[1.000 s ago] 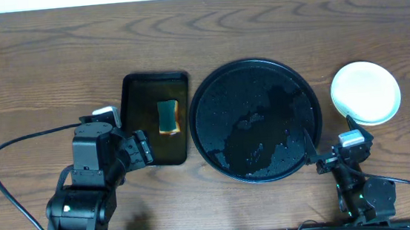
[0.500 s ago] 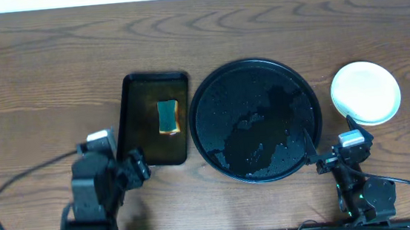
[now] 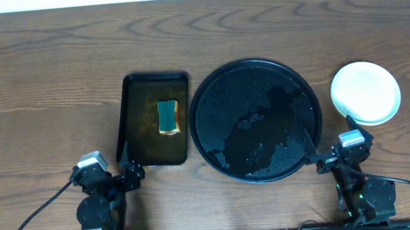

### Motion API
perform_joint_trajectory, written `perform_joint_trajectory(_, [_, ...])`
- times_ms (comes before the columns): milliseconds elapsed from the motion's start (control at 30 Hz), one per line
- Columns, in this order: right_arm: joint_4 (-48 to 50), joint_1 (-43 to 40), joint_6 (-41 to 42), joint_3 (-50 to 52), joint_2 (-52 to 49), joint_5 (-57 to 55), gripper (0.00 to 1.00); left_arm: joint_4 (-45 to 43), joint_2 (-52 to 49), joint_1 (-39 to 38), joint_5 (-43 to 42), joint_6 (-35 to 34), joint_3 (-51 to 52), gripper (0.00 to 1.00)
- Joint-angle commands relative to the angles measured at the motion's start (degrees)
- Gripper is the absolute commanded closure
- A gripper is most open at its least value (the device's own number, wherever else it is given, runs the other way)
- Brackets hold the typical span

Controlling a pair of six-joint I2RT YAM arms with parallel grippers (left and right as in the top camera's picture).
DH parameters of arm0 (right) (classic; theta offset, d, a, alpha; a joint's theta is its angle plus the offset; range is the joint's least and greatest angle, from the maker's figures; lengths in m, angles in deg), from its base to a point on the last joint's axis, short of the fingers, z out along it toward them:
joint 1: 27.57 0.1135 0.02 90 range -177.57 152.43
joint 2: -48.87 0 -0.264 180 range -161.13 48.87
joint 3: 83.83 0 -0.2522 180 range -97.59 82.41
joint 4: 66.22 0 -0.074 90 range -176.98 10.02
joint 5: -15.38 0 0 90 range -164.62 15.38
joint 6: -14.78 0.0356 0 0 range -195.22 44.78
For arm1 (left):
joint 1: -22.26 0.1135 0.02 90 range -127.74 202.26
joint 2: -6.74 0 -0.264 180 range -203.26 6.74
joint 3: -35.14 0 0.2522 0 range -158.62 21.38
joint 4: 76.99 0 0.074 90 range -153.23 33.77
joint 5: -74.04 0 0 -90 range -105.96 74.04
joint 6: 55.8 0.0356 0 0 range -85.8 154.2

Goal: Clean dirty plates on tray and stack at the side

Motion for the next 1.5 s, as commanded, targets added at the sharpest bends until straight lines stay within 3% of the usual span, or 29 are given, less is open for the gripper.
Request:
perform_joint_trajectory(0, [-0.2, 0.4, -0.1, 0.0, 0.3, 0.1, 0.01, -7.7, 1.8, 0.3, 0.5, 0.8, 4.7, 0.20])
perform_joint_trajectory(100, [-0.2, 0.4, -0.1, 0.0, 0.3, 0.1, 0.01, -15.9, 1.8, 0.3, 0.5, 0.9, 8.2, 0.20])
perform_joint_trajectory(233, [-0.2, 0.4, -0.1, 0.0, 0.3, 0.1, 0.01, -17.9, 1.8, 0.3, 0.5, 7.3, 8.2, 0.20])
perform_joint_trajectory(400, [-0.2, 0.4, -0.1, 0.0, 0.3, 0.1, 0.01, -10.8, 1.8, 0.3, 0.5, 7.3, 8.2, 0.20])
perform_joint_trajectory(1467, [-0.2, 0.4, -0.1, 0.0, 0.3, 0.1, 0.01, -10.9, 1.6, 0.3, 0.5, 7.3, 8.2, 0.20])
